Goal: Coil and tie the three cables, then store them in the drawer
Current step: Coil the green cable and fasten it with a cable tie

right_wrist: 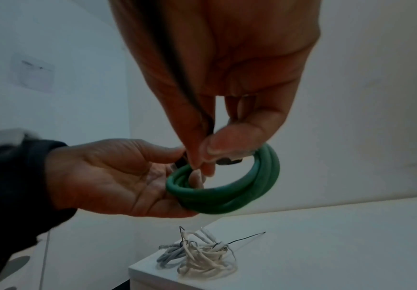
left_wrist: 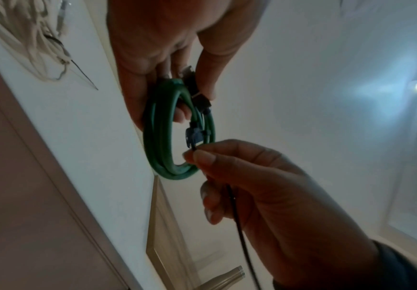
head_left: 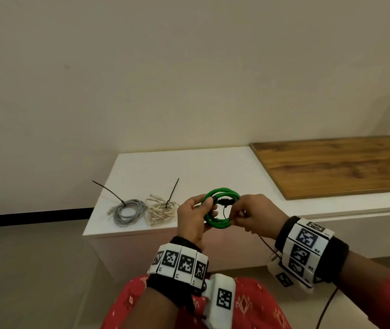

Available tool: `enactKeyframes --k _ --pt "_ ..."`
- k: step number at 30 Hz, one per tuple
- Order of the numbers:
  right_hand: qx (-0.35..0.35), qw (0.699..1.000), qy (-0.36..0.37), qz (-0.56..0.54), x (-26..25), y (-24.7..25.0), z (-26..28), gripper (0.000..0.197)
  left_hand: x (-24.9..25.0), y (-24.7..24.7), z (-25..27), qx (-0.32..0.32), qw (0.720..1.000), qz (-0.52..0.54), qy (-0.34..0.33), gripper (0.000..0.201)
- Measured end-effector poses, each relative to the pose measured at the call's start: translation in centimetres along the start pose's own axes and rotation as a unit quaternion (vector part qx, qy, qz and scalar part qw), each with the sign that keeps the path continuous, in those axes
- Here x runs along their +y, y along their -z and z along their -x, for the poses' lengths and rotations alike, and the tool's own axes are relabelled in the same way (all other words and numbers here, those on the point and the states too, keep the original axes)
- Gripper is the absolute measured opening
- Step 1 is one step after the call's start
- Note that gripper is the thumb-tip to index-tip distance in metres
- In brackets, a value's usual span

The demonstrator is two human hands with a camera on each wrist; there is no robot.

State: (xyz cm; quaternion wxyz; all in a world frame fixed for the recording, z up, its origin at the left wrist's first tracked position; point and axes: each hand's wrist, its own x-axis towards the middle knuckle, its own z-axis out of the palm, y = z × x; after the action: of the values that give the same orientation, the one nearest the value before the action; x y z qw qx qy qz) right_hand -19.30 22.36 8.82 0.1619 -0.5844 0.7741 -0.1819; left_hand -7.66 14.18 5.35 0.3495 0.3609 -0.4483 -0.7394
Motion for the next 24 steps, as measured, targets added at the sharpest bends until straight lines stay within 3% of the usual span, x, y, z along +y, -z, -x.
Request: enactKeyframes --k 6,12,20,24 --pt "0.003 0.996 0.005 0.085 -1.2 0.2 1.0 0.020 0.1 -0.8 1.9 0.001 0.999 -0.032 -0.037 0.018" --pt "0.057 0.985 -0.004 0.164 -1.3 -0.8 0.9 0.023 0.1 -1.6 2.8 0.006 0.999 -0.027 -0.047 0.016" --pt "0.157 0.976 -0.023 0.151 -1.6 -1.6 1.3 0.021 0.1 -2.1 3.4 -0.007 0.999 0.006 -0.038 0.007" --pt "0.204 0.964 0.007 0.169 -1.4 -1.9 1.6 0.015 0.5 -2.0 3.5 -0.030 0.999 0.023 -0.015 0.006"
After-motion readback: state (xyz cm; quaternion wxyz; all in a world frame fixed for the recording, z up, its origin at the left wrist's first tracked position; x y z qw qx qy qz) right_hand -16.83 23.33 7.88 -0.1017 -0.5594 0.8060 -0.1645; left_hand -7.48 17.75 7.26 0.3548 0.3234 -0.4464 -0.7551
